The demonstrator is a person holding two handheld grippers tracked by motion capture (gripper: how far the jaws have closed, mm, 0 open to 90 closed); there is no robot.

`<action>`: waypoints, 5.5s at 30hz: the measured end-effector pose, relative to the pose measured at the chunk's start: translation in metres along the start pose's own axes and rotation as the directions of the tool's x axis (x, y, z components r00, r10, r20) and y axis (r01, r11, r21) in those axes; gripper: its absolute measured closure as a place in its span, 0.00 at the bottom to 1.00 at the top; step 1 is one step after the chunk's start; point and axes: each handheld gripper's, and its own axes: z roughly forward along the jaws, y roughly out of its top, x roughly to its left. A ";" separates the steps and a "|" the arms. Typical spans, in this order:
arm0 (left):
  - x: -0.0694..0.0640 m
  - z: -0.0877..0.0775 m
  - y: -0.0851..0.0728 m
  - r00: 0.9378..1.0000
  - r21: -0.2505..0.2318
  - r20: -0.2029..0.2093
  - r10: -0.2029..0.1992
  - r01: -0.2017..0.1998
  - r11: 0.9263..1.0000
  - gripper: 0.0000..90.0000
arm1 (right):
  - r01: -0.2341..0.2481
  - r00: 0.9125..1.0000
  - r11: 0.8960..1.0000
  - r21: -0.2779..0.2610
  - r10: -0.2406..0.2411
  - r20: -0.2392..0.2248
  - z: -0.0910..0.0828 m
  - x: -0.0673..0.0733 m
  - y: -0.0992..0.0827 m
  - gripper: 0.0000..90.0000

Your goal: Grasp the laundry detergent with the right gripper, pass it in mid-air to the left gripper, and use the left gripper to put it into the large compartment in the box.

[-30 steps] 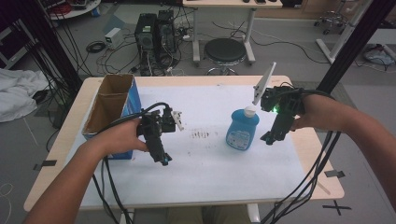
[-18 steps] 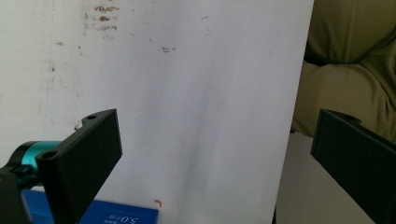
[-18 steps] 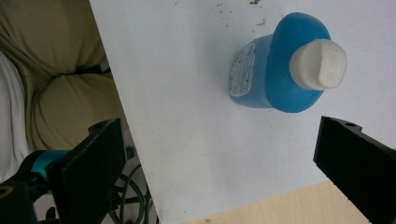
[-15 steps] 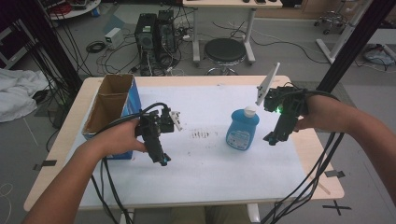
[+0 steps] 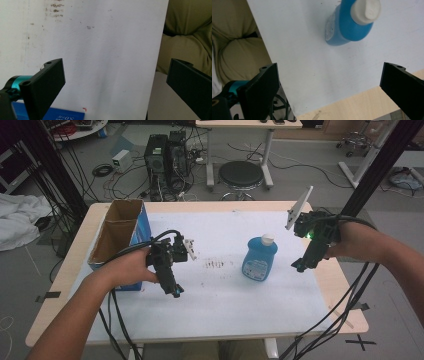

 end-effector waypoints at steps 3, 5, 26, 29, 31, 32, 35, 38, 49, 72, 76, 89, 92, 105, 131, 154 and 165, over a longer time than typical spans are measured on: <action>0.001 0.000 0.001 1.000 -0.001 -0.002 0.001 -0.001 1.000 0.02 | -0.020 1.000 1.000 -0.001 0.020 0.010 0.002 -0.003 -0.006 0.02; 0.001 0.001 0.001 1.000 0.000 -0.005 0.006 -0.006 1.000 0.02 | -0.039 0.999 0.999 -0.002 0.039 0.010 0.003 -0.005 -0.010 0.02; 0.011 0.008 0.004 1.000 0.005 -0.002 0.015 -0.015 1.000 0.02 | -0.188 0.982 0.973 -0.132 0.183 -0.044 0.042 -0.024 -0.035 0.02; 0.012 0.009 0.003 1.000 0.011 0.000 0.017 -0.017 1.000 0.02 | -0.202 0.979 0.961 -0.190 0.196 -0.049 0.049 -0.025 -0.037 0.02; 0.012 0.009 0.002 1.000 0.006 -0.002 0.012 -0.012 1.000 0.02 | -0.208 0.978 0.953 -0.219 0.201 -0.053 0.053 -0.026 -0.039 0.02; 0.013 0.009 0.002 1.000 0.008 -0.001 0.012 -0.012 1.000 0.02 | -0.206 0.979 0.950 -0.234 0.198 -0.054 0.056 -0.026 -0.040 0.02; 0.014 0.011 0.003 1.000 0.013 0.001 0.016 -0.016 1.000 0.02 | -0.210 0.978 0.939 -0.274 0.203 -0.054 0.061 -0.026 -0.042 0.02; 0.014 0.012 0.003 1.000 0.010 0.001 0.017 -0.018 1.000 0.02 | -0.208 0.978 0.924 -0.320 0.203 -0.050 0.067 -0.028 -0.045 0.02; 0.015 0.012 0.001 1.000 0.007 -0.001 0.013 -0.013 1.000 0.02 | -0.239 0.971 0.890 -0.388 0.224 -0.086 0.091 -0.031 -0.053 0.02; 0.016 0.018 -0.002 1.000 0.016 0.008 0.002 -0.002 1.000 0.02 | -0.258 0.966 0.825 -0.502 0.210 -0.150 0.128 -0.032 -0.059 0.02; 0.017 0.018 -0.003 1.000 0.016 0.007 0.001 -0.001 1.000 0.02 | -0.257 0.966 0.815 -0.519 0.207 -0.153 0.133 -0.033 -0.061 0.02; 0.019 0.019 -0.006 1.000 0.014 0.009 -0.009 0.009 1.000 0.02 | -0.268 0.963 0.775 -0.572 0.213 -0.163 0.147 -0.031 -0.065 0.02; 0.018 0.019 -0.006 1.000 0.015 0.010 -0.015 0.015 1.000 0.02 | -0.265 0.964 0.769 -0.581 0.211 -0.160 0.149 -0.030 -0.065 0.02; 0.018 0.019 -0.007 1.000 0.016 0.009 -0.020 0.020 1.000 0.02 | -0.273 0.962 0.750 -0.602 0.216 -0.168 0.160 -0.028 -0.066 0.02; 0.020 0.023 -0.007 0.999 0.030 0.018 -0.026 0.026 0.999 0.02 | -0.275 0.961 0.676 -0.683 0.216 -0.173 0.188 -0.027 -0.049 0.04; 0.020 0.023 -0.010 0.999 0.029 0.020 -0.032 0.031 0.999 0.02 | -0.253 0.966 0.638 -0.727 0.203 -0.158 0.193 -0.026 -0.048 0.26; 0.020 0.023 -0.010 0.999 0.029 0.022 -0.032 0.031 0.999 0.02 | -0.247 0.967 0.633 -0.733 0.205 -0.149 0.195 -0.028 -0.049 0.33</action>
